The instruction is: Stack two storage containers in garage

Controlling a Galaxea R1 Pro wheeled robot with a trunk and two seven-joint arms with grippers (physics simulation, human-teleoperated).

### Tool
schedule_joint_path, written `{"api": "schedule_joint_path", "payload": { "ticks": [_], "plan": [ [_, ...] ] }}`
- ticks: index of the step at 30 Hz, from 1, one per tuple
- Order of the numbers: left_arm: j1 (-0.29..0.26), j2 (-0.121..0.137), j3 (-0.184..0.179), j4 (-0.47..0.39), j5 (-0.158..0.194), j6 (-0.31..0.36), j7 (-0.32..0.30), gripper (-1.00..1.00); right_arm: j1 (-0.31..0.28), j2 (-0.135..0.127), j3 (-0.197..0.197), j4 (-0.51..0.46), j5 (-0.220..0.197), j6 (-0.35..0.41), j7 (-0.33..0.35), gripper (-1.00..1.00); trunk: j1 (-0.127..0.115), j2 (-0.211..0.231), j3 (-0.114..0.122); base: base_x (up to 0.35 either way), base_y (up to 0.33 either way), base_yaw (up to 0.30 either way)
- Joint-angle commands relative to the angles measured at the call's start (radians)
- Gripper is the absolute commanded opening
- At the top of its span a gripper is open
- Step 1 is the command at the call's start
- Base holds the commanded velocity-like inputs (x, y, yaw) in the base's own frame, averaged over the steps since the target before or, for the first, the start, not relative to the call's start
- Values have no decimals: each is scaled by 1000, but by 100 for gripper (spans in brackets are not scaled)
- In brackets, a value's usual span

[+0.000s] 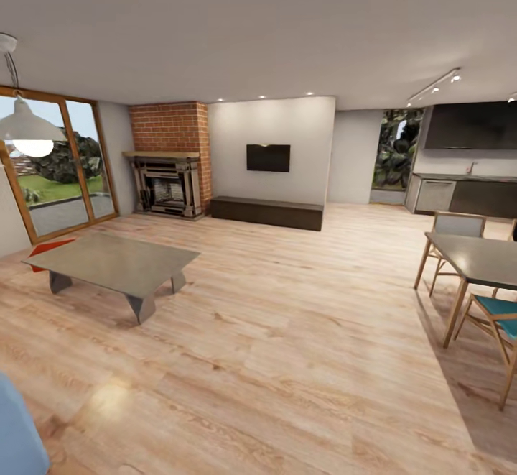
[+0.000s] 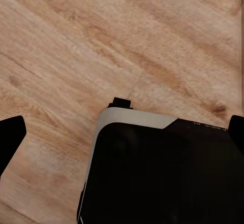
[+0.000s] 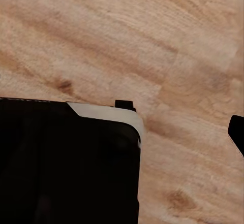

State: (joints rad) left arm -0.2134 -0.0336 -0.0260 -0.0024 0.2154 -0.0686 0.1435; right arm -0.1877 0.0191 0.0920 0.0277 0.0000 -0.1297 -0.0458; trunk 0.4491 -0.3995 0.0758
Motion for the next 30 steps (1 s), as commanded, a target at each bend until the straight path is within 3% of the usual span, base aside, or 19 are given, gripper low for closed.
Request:
{"api": "schedule_joint_path", "payload": {
  "ticks": [1, 30],
  "plan": [
    [0, 0, -3, 1, 7, -4, 2, 100, -1, 1, 7, 3, -1, -5, -4, 100, 1, -1, 0, 323, 0, 0],
    [0, -2, -3, 1, 7, -4, 2, 100, -1, -5, 17, 3, 15, -6, 9, 100, 1, -1, 0, 323, 0, 0]
  ]
}}
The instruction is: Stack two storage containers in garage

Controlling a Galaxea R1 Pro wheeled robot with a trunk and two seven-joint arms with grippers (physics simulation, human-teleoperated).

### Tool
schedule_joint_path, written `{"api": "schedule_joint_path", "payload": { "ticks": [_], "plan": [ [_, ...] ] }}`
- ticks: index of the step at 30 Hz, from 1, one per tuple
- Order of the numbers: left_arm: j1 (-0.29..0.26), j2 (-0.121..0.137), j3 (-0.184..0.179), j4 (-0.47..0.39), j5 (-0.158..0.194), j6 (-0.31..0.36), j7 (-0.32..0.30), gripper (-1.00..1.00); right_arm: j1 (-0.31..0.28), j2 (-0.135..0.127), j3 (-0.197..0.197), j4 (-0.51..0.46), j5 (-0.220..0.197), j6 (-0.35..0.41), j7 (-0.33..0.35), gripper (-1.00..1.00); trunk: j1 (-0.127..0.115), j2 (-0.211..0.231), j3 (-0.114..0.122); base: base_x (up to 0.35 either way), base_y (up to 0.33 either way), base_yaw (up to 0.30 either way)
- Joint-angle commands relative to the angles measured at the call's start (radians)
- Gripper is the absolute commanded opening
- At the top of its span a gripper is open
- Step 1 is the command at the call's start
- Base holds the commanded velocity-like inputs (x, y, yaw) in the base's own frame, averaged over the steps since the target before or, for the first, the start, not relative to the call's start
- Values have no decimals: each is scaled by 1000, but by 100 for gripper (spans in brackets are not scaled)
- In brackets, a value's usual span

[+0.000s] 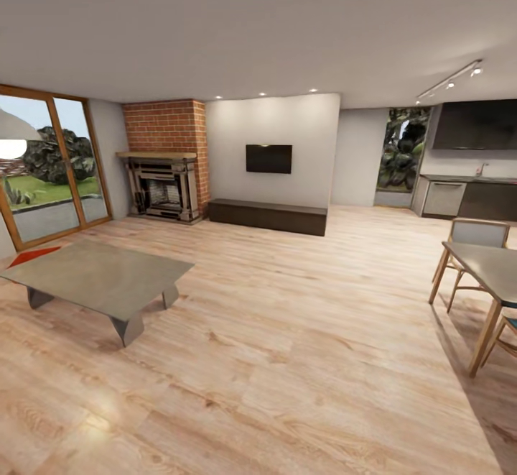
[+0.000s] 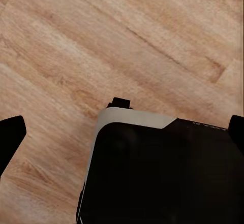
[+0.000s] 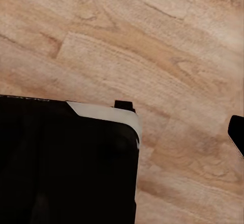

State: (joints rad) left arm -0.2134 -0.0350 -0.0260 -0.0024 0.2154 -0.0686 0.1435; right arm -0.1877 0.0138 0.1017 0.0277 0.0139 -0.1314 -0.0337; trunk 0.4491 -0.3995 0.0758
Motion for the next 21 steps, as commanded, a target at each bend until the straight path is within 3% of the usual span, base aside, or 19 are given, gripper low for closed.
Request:
{"api": "schedule_joint_path", "payload": {
  "ticks": [1, 21],
  "plan": [
    [-1, 0, -3, 1, 7, -4, 2, 100, -1, 0, 7, 3, 1, -5, -3, 100, 1, -1, 0, 323, 0, 0],
    [0, 0, -3, 1, 3, 4, 1, 100, -1, -1, 0, 3, -12, 2, -17, 100, 1, -1, 0, 323, 0, 0]
  ]
}}
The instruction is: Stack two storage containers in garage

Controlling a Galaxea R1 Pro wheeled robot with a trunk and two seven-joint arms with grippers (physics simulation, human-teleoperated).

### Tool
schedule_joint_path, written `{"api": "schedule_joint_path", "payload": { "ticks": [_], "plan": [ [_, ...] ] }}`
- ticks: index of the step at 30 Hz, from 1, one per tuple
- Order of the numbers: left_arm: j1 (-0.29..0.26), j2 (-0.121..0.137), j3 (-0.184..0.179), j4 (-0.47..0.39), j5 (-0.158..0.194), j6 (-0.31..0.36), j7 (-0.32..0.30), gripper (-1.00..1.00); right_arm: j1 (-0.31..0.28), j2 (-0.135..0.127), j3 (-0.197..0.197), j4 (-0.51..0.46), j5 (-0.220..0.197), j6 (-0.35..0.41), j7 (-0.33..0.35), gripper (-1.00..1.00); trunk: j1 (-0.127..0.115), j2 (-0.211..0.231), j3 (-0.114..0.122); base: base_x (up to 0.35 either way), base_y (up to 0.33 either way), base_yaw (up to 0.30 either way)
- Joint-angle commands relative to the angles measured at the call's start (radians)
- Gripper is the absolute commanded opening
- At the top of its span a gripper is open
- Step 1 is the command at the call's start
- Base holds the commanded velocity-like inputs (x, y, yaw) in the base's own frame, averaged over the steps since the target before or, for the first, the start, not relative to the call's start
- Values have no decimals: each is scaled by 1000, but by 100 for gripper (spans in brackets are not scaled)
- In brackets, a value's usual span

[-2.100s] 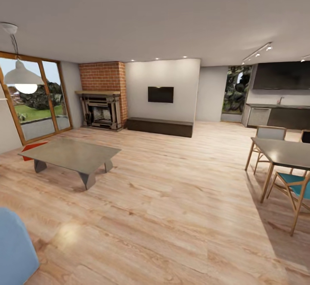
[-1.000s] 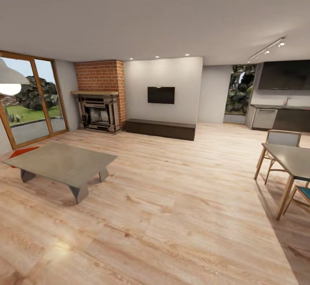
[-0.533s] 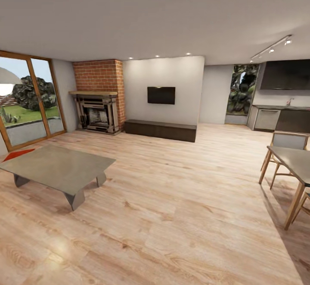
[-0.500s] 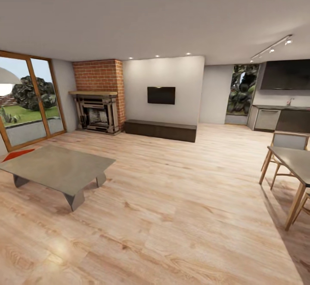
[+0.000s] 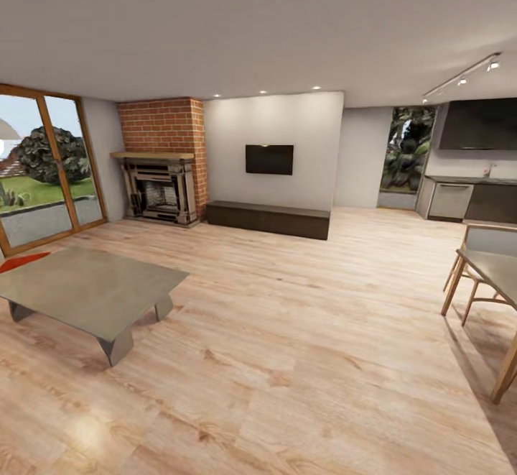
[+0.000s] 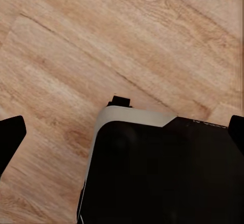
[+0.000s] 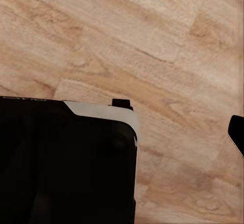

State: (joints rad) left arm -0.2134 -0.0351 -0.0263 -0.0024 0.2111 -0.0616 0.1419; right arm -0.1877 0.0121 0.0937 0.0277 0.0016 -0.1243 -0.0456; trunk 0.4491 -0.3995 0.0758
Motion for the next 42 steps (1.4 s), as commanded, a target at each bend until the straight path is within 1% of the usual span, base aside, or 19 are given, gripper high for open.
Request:
{"api": "schedule_joint_path", "payload": {
  "ticks": [1, 17, 21, 22, 24, 26, 27, 42],
  "plan": [
    [0, 0, -3, 1, 7, -4, 2, 100, -1, 0, 8, 3, 0, -5, -5, 100, 1, -1, 0, 322, 0, 0],
    [0, 2, -3, 1, 9, 1, 3, 100, -1, -4, 4, 3, -5, -3, -7, 100, 1, -1, 0, 323, 0, 0],
    [0, 7, -4, 1, 11, 4, 10, 100, -1, -24, 1, 3, -12, -3, -4, 100, 1, -1, 0, 323, 0, 0],
    [0, 12, -4, 1, 11, 4, 10, 100, -1, -36, 0, 3, -18, -3, -3, 100, 1, -1, 0, 323, 0, 0],
    [0, 20, -5, 1, 11, 4, 8, 100, -1, -49, -2, 3, -29, -4, -2, 100, 1, -1, 0, 323, 0, 0],
    [0, 26, -5, 2, 11, 5, 7, 100, -1, -56, -2, 3, -38, -4, -2, 100, 1, -1, 0, 323, 0, 0],
    [-1, 33, -6, 2, 11, 5, 5, 100, -1, -60, -3, 3, -46, -4, -3, 100, 1, -1, 0, 323, 0, 0],
    [0, 31, -6, 2, 10, 5, 4, 100, -1, -61, -3, 3, -48, -4, -4, 100, 1, -1, 0, 323, 0, 0]
  ]
}}
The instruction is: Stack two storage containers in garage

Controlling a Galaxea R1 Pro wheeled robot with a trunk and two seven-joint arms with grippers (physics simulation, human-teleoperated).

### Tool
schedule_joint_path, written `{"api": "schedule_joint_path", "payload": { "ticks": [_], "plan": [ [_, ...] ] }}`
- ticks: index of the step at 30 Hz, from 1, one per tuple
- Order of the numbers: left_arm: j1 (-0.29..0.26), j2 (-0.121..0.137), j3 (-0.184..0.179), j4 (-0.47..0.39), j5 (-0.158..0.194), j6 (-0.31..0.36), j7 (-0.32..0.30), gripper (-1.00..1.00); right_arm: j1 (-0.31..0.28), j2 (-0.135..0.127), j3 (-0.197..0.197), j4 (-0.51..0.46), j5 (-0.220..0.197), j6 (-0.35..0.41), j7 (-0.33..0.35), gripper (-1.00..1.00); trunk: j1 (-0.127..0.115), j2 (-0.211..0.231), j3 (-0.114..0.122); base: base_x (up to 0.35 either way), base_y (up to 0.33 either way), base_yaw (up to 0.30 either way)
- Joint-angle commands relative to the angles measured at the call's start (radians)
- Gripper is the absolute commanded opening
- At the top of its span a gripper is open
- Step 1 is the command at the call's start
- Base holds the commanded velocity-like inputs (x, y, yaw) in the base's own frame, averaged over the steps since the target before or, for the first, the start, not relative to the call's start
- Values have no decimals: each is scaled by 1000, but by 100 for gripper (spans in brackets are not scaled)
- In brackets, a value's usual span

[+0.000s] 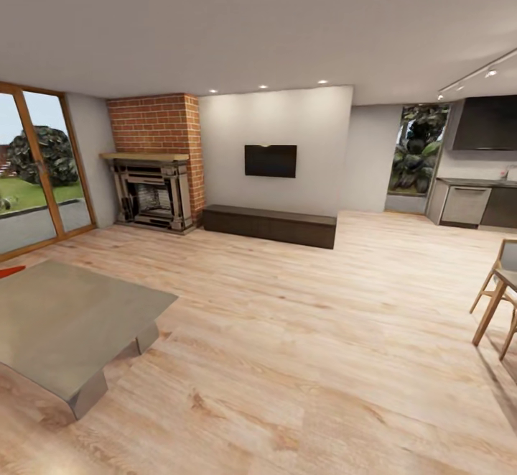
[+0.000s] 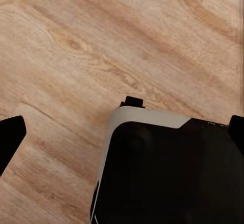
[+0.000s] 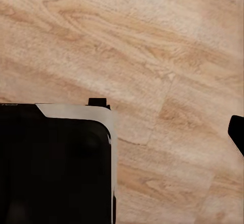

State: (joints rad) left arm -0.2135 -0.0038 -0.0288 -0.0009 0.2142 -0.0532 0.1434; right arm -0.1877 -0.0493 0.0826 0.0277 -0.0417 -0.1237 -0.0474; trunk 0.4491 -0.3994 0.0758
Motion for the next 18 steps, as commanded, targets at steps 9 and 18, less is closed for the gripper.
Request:
{"api": "schedule_joint_path", "payload": {
  "ticks": [9, 18],
  "plan": [
    [0, -7, -3, -1, 6, -4, 6, 100, -1, 7, 12, 3, 5, -5, -2, 100, 1, -1, 0, 323, 0, 0],
    [0, -5, -2, -1, 7, -6, 14, 100, -1, 11, 11, 3, -4, -7, 9, 100, 1, -1, 4, 323, 0, -113]
  ]
}}
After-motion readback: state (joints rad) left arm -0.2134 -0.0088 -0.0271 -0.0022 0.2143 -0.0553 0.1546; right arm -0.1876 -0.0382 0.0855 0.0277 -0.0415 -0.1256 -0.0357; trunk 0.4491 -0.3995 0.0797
